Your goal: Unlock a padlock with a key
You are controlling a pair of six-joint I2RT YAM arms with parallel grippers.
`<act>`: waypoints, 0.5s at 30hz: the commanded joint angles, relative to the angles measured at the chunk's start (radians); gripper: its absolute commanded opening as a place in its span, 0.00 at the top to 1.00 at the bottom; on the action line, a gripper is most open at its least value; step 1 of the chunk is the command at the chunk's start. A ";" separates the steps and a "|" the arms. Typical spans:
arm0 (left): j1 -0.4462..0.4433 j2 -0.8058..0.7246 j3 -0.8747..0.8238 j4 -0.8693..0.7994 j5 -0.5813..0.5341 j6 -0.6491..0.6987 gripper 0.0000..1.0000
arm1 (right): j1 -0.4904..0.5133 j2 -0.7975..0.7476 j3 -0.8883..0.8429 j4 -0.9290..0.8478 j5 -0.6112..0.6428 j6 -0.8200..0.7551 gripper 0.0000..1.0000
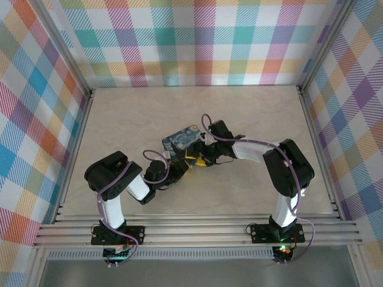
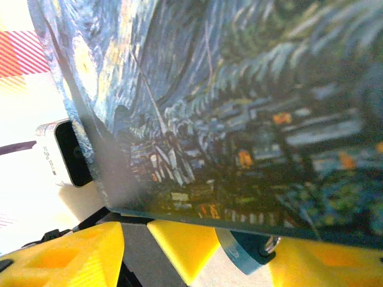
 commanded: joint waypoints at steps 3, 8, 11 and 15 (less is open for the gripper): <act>-0.018 -0.045 -0.013 0.006 -0.005 0.050 0.74 | 0.005 0.040 -0.043 -0.123 0.038 0.051 0.36; -0.019 -0.049 -0.008 0.001 0.000 0.054 0.74 | 0.006 0.038 -0.063 -0.104 0.046 0.045 0.48; -0.020 -0.049 -0.008 -0.003 0.001 0.052 0.74 | 0.005 0.040 -0.085 -0.089 0.046 0.046 0.66; -0.021 -0.049 -0.013 0.000 0.002 0.040 0.74 | 0.006 0.040 -0.116 -0.046 0.031 0.064 0.73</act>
